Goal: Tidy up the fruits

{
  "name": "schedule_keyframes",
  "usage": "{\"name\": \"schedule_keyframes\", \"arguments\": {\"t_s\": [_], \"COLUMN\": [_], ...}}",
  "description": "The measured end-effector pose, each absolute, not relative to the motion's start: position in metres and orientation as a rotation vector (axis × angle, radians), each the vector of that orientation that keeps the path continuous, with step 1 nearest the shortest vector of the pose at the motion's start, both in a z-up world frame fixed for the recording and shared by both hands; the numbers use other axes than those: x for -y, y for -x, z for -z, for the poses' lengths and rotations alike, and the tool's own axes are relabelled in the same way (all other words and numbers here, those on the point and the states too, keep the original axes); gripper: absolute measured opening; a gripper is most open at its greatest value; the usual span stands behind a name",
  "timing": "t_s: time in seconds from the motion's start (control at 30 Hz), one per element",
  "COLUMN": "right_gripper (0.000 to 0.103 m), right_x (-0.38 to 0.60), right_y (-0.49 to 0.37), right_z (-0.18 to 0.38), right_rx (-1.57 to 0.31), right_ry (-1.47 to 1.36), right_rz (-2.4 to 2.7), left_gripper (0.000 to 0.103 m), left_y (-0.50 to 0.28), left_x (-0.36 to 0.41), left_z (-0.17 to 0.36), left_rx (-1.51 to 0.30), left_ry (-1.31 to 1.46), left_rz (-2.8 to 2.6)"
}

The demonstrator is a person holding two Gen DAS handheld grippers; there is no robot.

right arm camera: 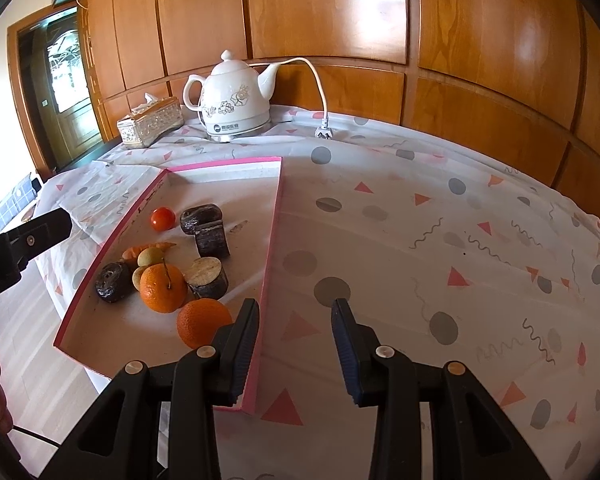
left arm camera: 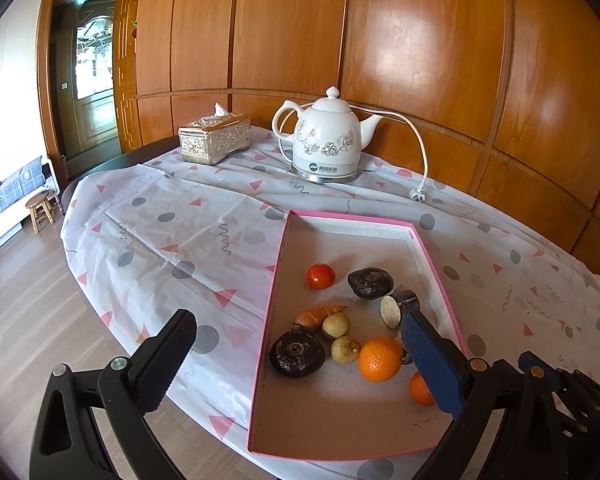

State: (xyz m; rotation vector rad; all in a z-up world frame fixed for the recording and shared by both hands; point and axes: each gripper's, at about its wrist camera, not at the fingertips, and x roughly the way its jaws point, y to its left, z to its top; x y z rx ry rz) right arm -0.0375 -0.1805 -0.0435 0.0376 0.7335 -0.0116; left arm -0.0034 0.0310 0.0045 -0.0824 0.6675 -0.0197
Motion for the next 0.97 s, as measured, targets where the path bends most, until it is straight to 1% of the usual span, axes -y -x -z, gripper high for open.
{"name": "schedule_keyframes", "arguments": {"t_s": [0.17, 0.77, 0.97], "right_gripper": [0.038, 0.038, 0.038], "right_x": [0.178, 0.179, 0.196], "right_y": [0.039, 0.039, 0.041], "right_z": [0.041, 0.044, 0.038], "right_rx": [-0.711, -0.720, -0.701], "right_ry": [-0.028, -0.034, -0.071], "right_rz": [0.007, 0.002, 0.029], "left_gripper": [0.103, 0.102, 0.103], "left_y": [0.002, 0.003, 0.001], "left_x": [-0.031, -0.026, -0.027], "left_z": [-0.005, -0.002, -0.001], "left_rx": [-0.664, -0.651, -0.664], "left_ry": [0.085, 0.068, 0.071], "left_rz": [-0.003, 0.014, 0.013]}}
